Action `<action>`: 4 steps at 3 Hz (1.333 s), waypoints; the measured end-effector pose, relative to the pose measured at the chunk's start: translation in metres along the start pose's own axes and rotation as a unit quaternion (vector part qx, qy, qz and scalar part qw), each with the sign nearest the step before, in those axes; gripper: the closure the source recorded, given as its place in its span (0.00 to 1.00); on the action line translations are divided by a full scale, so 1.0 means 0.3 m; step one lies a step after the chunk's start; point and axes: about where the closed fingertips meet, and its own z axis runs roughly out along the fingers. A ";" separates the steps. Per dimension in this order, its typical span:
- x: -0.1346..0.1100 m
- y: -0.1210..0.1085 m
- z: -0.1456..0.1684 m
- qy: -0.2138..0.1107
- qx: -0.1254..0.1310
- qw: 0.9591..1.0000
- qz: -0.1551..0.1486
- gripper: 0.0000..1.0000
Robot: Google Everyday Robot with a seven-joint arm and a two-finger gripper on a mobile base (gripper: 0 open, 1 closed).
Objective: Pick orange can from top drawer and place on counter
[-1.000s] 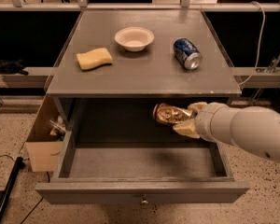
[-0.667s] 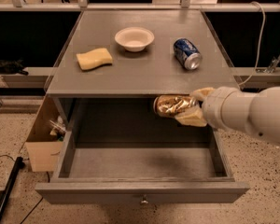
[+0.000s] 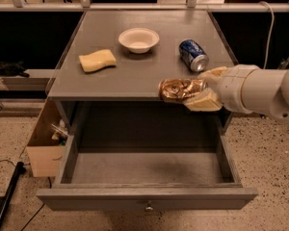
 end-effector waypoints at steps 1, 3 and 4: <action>-0.097 -0.016 0.080 -0.024 -0.015 1.000 0.002 1.00; -0.245 0.043 0.385 -0.028 -0.059 0.998 0.003 1.00; -0.272 0.064 0.488 -0.020 -0.072 0.997 0.002 1.00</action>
Offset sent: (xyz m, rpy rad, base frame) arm 0.1026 0.1374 -0.0036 0.0625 0.0690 0.1297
